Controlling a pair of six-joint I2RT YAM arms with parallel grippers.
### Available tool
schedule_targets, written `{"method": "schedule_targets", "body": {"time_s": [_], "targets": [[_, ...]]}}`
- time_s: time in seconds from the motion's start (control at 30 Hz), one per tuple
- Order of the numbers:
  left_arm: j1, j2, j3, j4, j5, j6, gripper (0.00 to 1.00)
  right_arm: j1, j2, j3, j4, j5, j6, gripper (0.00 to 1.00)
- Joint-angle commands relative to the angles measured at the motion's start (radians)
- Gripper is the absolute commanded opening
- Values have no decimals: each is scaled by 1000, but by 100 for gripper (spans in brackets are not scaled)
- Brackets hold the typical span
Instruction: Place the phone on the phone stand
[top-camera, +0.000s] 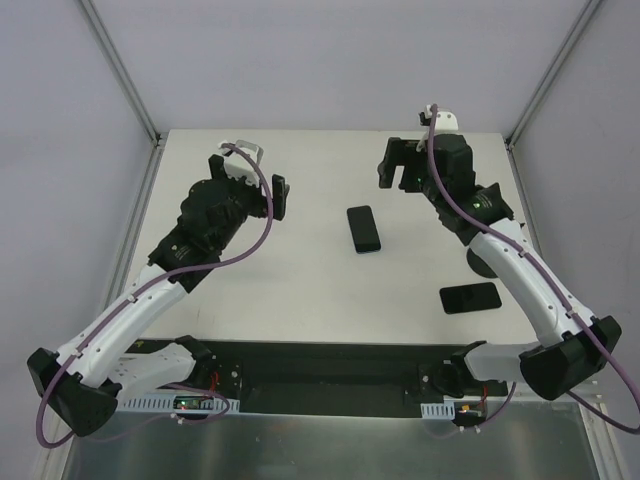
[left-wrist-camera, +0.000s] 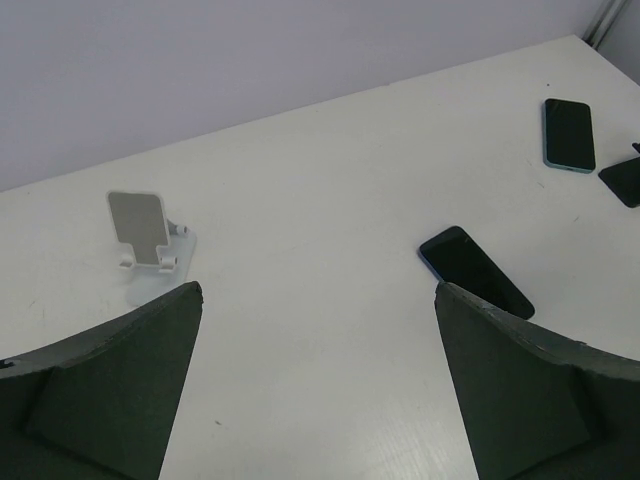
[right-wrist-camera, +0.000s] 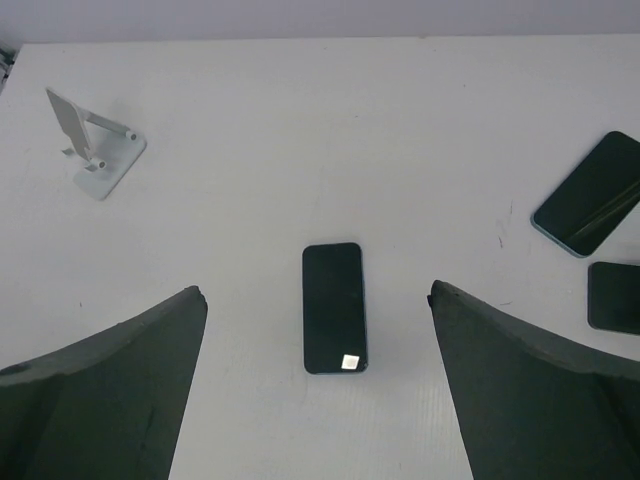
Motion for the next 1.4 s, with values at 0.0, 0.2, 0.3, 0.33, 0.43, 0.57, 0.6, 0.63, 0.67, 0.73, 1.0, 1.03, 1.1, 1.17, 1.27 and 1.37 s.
{"method": "schedule_targets", "body": {"time_s": [0.0,0.2,0.3,0.33,0.43,0.57,0.6,0.63,0.67,0.73,1.0,1.03,1.1,1.17,1.27,1.37], "targets": [[-5,40,53,15,-52,-10,99,27,59,106,-77,118,-24,96],[20,138,103,-55,-103,-17,99,64,185,218,-240,274,-66,96],[110,173,116,-75,-22,-117,99,64,251,299,-344,342,-68,96],[150,184,119,-75,48,-179,99,64,265,339,-368,348,-85,96],[300,244,140,-88,138,-301,99,61,303,376,-424,317,-138,96],[454,375,166,-78,236,-428,99,41,300,359,-433,252,-224,96],[500,408,203,-78,263,-435,99,35,294,344,-425,189,-244,96],[529,445,227,-78,300,-439,99,24,287,332,-413,188,-247,96],[552,512,250,-78,373,-439,99,18,274,321,-390,187,-251,96],[603,583,322,-69,406,-403,99,-13,264,293,-382,111,-261,96],[675,888,488,47,678,-36,99,-128,146,120,-223,-252,-275,96],[681,913,508,46,687,-8,99,-152,129,79,-202,-294,-280,96],[704,994,580,31,736,-7,99,-175,86,37,-133,-418,-278,96],[718,1082,646,3,813,-11,99,-206,58,-3,-78,-474,-257,96],[735,1172,749,-20,879,-17,99,-220,37,-32,-25,-535,-237,96],[741,1252,838,-37,963,-68,99,-223,30,-41,2,-556,-226,96]]}}
